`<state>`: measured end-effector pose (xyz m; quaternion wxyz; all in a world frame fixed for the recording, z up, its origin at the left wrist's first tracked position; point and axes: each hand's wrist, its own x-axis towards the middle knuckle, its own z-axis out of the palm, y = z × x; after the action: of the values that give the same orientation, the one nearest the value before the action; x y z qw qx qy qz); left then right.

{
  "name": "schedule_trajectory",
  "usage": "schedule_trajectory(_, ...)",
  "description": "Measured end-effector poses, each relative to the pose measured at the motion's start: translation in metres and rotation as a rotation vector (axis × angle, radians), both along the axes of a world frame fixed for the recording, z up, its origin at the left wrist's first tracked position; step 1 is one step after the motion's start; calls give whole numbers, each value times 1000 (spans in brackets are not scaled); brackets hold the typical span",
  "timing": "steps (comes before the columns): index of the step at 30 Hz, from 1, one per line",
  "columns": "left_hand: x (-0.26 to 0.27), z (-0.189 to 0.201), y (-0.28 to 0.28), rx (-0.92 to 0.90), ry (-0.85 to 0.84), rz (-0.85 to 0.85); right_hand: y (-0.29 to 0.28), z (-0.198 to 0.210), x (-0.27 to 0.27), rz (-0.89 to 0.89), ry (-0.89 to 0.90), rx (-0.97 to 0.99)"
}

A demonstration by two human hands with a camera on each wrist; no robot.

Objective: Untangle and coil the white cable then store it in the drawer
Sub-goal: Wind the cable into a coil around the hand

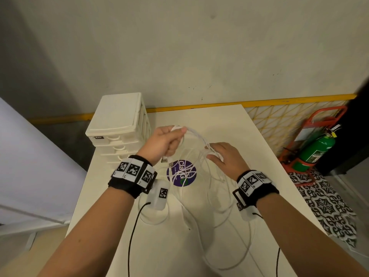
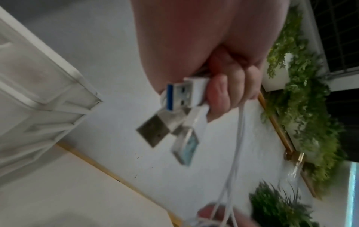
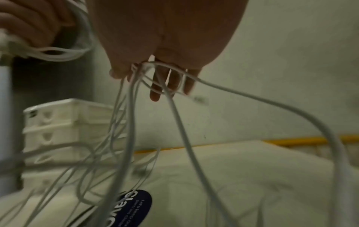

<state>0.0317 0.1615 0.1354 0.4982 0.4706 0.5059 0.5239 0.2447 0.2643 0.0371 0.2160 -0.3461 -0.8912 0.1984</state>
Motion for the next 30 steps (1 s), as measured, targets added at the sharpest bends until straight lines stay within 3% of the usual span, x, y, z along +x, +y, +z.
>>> schedule_trajectory(2,-5,6,1,52,-91,50,2,-5,8,-82,-8,-112)
schedule_trajectory(6,-12,14,1,98,-72,171,4,-16,19,-150,27,-348)
schedule_trajectory(9,-12,11,1,99,-92,253,6,-15,21,-181,34,-414)
schedule_trajectory(13,-22,11,3,109,-247,430,11,-21,29,-220,-30,-463)
schedule_trajectory(20,-29,19,0,135,-119,646,6,-29,43,-373,-300,-522)
schedule_trajectory(26,-17,8,10,-16,194,473,-1,-8,22,-303,111,-597)
schedule_trajectory(30,-5,4,9,-84,225,325,-5,22,-4,-182,231,-485)
